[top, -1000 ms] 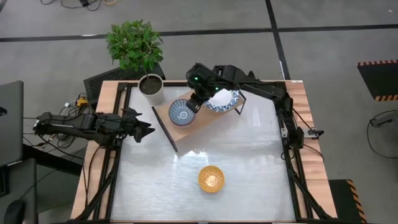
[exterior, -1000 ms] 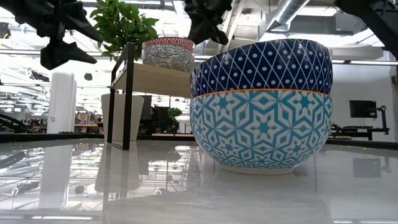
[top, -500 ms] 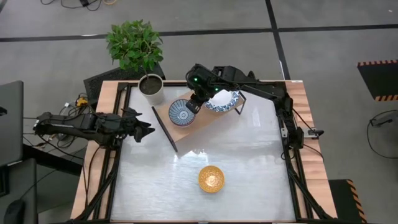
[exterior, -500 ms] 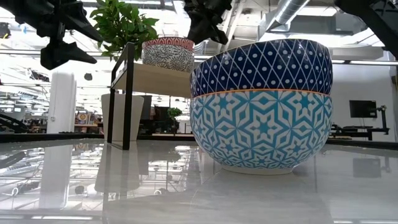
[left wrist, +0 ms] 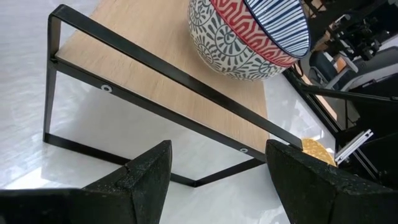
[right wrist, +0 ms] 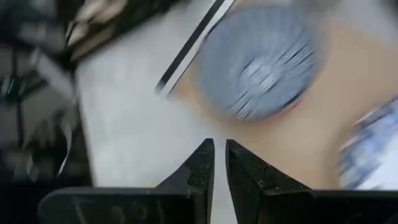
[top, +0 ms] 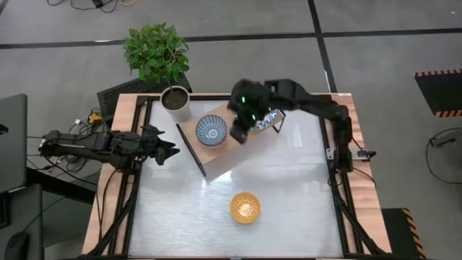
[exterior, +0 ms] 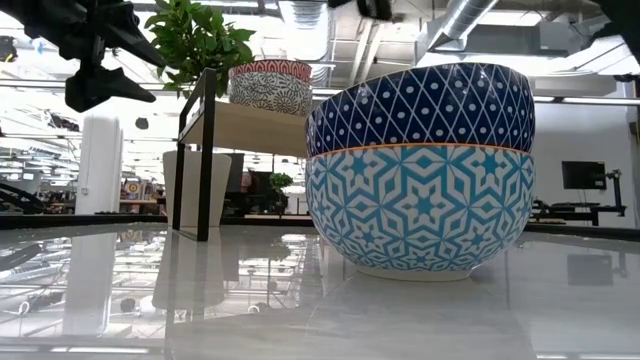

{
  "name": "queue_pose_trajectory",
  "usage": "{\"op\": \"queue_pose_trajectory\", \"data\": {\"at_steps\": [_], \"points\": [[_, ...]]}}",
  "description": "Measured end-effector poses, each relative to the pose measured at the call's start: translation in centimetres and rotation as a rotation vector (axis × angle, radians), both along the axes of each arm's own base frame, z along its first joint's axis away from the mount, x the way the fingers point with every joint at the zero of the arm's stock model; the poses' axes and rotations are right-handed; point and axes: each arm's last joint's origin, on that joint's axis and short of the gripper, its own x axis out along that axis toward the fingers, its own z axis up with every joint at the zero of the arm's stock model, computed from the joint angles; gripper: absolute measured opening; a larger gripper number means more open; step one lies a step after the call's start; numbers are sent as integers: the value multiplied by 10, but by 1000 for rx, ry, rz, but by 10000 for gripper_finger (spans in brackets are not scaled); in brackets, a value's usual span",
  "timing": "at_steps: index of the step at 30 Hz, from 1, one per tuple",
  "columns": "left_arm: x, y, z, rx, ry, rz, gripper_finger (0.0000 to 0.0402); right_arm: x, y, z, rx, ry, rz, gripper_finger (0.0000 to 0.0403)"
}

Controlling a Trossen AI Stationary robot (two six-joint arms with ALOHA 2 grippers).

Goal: Place and stack bowls onto a shelf
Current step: Stack the yellow bowl on top of the dark blue bowl on the shelf

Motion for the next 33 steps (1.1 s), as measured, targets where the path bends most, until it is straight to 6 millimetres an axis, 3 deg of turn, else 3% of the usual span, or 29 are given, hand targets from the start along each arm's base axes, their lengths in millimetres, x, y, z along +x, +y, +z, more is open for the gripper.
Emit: {"op": "queue_pose_trajectory", "data": {"at_steps": [6, 11, 14, 18, 23, 28, 33], "points": [[0, -1, 0, -8, 2, -17, 246, -11, 76, -18, -45, 247, 90, 117], [0, -1, 0, -8, 2, -17, 246, 10, 134, -60, -116, 370, 101, 172], [0, -1, 0, -8, 2, -18, 246, 21, 150, -86, -140, 455, 96, 196], [0, -1, -1, -8, 7, -19, 246, 34, 157, -125, -140, 571, 31, 210], [-1, -1, -2, 1, 21, -32, 246, 29, 152, -155, -164, 668, -16, 211], [-1, -1, -3, 1, 35, -34, 246, 13, 140, -172, -149, 713, -8, 209], [-2, -1, -4, 3, 47, -34, 246, -4, 143, -175, -40, 606, -5, 209]]}}
